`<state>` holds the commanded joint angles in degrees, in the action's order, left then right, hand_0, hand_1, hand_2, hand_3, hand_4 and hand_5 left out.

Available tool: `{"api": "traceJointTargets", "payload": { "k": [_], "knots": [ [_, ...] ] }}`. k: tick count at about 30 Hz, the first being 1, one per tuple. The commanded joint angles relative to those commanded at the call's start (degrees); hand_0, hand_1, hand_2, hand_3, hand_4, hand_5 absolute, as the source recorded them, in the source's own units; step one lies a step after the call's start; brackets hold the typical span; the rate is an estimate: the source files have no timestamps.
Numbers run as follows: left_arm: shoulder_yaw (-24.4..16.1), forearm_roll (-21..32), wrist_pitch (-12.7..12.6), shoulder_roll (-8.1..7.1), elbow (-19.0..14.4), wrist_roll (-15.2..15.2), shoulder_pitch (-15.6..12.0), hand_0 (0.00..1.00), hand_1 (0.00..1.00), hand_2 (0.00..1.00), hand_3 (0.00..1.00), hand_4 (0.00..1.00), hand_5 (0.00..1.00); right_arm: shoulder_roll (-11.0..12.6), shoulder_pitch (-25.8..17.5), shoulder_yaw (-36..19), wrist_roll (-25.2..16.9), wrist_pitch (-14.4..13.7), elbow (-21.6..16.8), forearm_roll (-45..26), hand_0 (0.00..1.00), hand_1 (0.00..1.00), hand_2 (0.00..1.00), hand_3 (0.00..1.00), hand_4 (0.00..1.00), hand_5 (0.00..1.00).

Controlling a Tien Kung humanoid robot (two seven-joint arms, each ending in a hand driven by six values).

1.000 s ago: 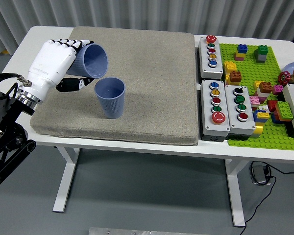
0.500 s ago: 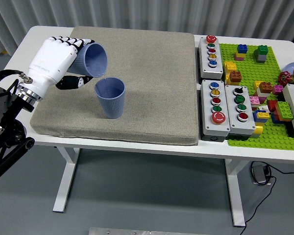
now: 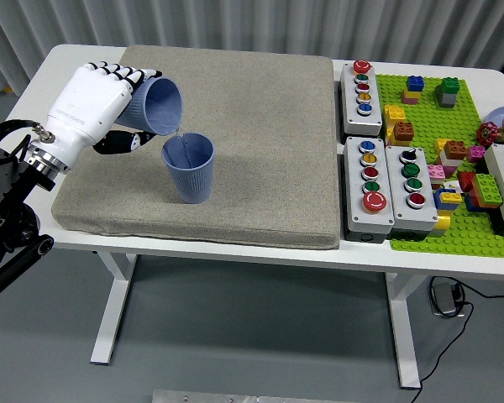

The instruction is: Pick cup pour cup place

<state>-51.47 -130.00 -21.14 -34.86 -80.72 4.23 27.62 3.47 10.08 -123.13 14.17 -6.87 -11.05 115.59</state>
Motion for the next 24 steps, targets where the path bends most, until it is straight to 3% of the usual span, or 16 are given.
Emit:
{"api": "traceJointTargets", "payload": {
  "k": [8, 24],
  "knots": [
    [2.7, 0.0, -0.2, -1.95, -0.4, 0.3, 2.1, 0.458, 0.506, 0.522, 0.525, 0.654, 0.099, 0.1, 0.3, 0.1, 0.0, 0.0, 0.0, -0.1, 0.685, 0.636, 0.579, 0.579, 0.002, 0.173],
    [4.8, 0.0, -1.0, -3.39, -0.6, 1.1, 3.6, 0.457, 0.505, 0.52, 0.524, 0.658, 0.101, 0.2, 0.9, 0.1, 0.1, -0.1, -0.1, -0.3, 0.685, 0.636, 0.579, 0.58, 0.002, 0.171]
  ]
}}
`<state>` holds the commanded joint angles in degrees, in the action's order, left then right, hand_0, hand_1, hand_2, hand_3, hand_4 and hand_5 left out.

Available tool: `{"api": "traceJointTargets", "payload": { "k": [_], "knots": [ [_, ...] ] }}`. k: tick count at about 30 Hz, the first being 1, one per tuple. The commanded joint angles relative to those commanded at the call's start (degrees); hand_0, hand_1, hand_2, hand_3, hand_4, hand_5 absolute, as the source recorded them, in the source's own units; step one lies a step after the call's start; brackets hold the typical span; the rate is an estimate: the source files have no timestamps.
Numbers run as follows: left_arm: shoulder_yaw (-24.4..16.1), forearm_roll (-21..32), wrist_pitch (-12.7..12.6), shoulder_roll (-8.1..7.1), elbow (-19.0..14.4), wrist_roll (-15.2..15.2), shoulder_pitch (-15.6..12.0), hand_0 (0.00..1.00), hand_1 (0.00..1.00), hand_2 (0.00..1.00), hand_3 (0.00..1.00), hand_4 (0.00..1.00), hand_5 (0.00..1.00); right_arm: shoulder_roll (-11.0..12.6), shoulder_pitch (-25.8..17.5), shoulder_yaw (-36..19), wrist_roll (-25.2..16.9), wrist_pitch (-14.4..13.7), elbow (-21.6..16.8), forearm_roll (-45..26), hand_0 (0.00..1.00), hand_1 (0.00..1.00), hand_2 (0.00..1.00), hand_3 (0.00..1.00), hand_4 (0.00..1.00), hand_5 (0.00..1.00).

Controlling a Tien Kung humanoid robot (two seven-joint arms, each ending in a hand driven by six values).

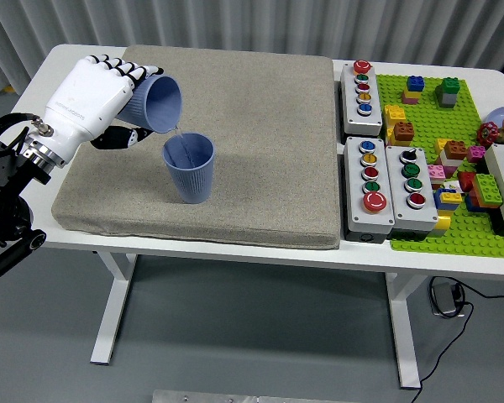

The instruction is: Pick cup pour cup place

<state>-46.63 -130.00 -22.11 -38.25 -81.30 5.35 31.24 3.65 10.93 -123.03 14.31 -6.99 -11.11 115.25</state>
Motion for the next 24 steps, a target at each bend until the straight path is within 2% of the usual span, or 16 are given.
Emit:
{"api": "traceJointTargets", "payload": {
  "k": [24],
  "knots": [
    [4.3, 0.0, -0.9, -1.19, 0.2, 1.8, 2.7, 0.456, 0.504, 0.521, 0.525, 0.664, 0.111, 0.1, 0.0, 0.6, -0.1, -0.1, 0.0, -1.1, 0.685, 0.636, 0.579, 0.58, 0.002, 0.17]
  ]
}}
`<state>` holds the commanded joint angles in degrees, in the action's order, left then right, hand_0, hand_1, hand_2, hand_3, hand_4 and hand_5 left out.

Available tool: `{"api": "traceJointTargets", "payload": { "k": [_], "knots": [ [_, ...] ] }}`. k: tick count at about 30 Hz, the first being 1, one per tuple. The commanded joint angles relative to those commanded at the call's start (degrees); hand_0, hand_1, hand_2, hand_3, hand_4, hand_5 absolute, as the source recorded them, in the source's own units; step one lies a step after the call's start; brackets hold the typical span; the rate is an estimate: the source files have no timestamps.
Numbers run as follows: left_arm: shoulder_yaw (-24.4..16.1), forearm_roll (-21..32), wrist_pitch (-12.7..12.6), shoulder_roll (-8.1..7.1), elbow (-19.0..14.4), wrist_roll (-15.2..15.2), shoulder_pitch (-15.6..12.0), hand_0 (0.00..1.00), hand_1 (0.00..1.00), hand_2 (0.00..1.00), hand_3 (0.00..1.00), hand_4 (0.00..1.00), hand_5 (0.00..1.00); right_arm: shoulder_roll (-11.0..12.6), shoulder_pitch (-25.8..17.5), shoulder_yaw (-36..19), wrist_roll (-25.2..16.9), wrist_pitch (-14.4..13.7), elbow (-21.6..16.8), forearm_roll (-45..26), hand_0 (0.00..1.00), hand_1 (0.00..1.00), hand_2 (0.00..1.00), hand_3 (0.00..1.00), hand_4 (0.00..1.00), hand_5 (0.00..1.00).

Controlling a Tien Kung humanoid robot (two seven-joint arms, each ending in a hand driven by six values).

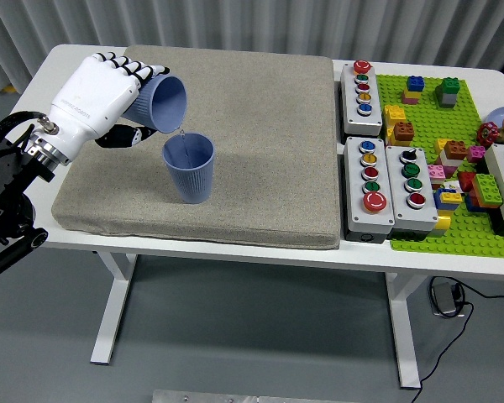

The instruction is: Pick cup pour cup place

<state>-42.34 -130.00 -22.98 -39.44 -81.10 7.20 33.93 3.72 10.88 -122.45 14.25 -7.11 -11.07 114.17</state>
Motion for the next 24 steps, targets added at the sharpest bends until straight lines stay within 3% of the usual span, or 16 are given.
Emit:
{"api": "traceJointTargets", "payload": {
  "k": [7, 24],
  "knots": [
    [2.7, 0.0, -0.6, -1.22, -0.3, 1.1, 1.4, 0.456, 0.505, 0.521, 0.524, 0.664, 0.112, 0.0, -0.3, 0.2, 0.1, 0.0, 0.0, -0.2, 0.685, 0.636, 0.579, 0.58, 0.002, 0.171],
    [4.7, 0.0, 0.6, -1.82, -0.2, 1.0, 2.2, 0.457, 0.505, 0.522, 0.525, 0.667, 0.117, 0.0, -0.8, 0.4, 0.0, -0.1, 0.0, -0.4, 0.685, 0.636, 0.579, 0.58, 0.002, 0.172]
  ]
}}
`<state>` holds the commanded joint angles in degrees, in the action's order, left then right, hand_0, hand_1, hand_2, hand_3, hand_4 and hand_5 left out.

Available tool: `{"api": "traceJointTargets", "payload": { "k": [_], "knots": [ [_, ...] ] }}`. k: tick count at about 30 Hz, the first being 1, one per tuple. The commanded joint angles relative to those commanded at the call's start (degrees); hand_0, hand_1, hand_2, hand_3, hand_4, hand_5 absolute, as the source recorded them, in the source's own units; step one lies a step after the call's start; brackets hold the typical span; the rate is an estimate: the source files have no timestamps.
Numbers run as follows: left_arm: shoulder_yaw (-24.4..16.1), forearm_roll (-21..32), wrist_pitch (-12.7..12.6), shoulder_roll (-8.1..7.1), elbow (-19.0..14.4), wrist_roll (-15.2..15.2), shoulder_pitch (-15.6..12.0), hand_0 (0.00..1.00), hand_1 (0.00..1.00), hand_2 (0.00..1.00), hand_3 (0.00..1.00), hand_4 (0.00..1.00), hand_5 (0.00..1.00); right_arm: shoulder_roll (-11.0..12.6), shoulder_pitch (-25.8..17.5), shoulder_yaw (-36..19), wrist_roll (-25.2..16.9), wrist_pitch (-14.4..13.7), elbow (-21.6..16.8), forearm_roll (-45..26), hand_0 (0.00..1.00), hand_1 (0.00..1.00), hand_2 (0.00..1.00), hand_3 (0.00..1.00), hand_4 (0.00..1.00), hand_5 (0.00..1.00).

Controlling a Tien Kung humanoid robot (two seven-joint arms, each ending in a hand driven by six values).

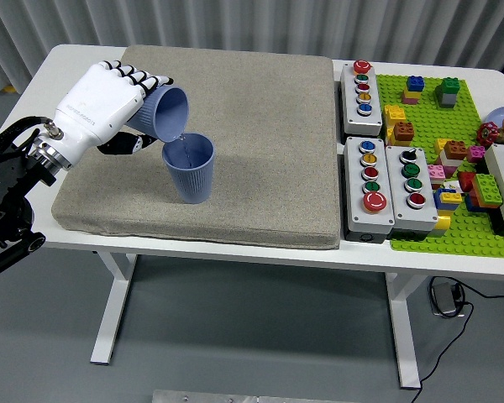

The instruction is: Pick cup pour cup place

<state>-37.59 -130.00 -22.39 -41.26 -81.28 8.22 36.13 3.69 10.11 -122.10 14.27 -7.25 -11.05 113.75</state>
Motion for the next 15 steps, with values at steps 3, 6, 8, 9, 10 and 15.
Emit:
{"api": "traceJointTargets", "payload": {
  "k": [3, 6, 8, 9, 10, 15],
  "knots": [
    [0.4, 0.0, 0.0, -0.28, -0.1, 0.6, 0.2, 0.457, 0.505, 0.522, 0.525, 0.667, 0.117, 0.0, 0.1, 0.0, 0.0, 0.0, 0.0, -0.1, 0.685, 0.636, 0.579, 0.58, 0.002, 0.172],
    [0.8, 0.0, -0.3, -0.56, -0.4, 1.4, 0.4, 0.458, 0.506, 0.523, 0.525, 0.666, 0.114, 0.1, 0.1, 0.0, 0.0, 0.0, 0.0, -0.1, 0.685, 0.636, 0.579, 0.58, 0.002, 0.173],
    [1.1, 0.0, -0.2, -0.84, -0.6, 1.8, 0.6, 0.458, 0.506, 0.523, 0.525, 0.666, 0.114, 0.1, 0.2, 0.0, 0.0, -0.1, 0.0, -0.2, 0.685, 0.636, 0.579, 0.58, 0.002, 0.173],
    [1.1, 0.0, -0.2, -0.86, -0.7, 1.9, 0.6, 0.458, 0.506, 0.523, 0.525, 0.666, 0.114, 0.1, 0.2, 0.0, 0.0, -0.1, 0.0, -0.2, 0.685, 0.636, 0.579, 0.58, 0.002, 0.173],
    [1.2, 0.0, 0.1, -1.07, -0.8, 2.1, 0.7, 0.468, 0.507, 0.523, 0.526, 0.664, 0.116, 0.1, 0.3, 0.0, 0.0, -0.1, 0.0, -0.1, 0.685, 0.636, 0.579, 0.58, 0.002, 0.174],
    [1.9, 0.0, 0.7, -1.47, -0.9, 2.4, 1.3, 0.468, 0.507, 0.523, 0.526, 0.664, 0.116, 0.2, 0.5, 0.1, 0.0, -0.1, 0.0, -0.3, 0.685, 0.636, 0.579, 0.58, 0.002, 0.174]
  ]
}}
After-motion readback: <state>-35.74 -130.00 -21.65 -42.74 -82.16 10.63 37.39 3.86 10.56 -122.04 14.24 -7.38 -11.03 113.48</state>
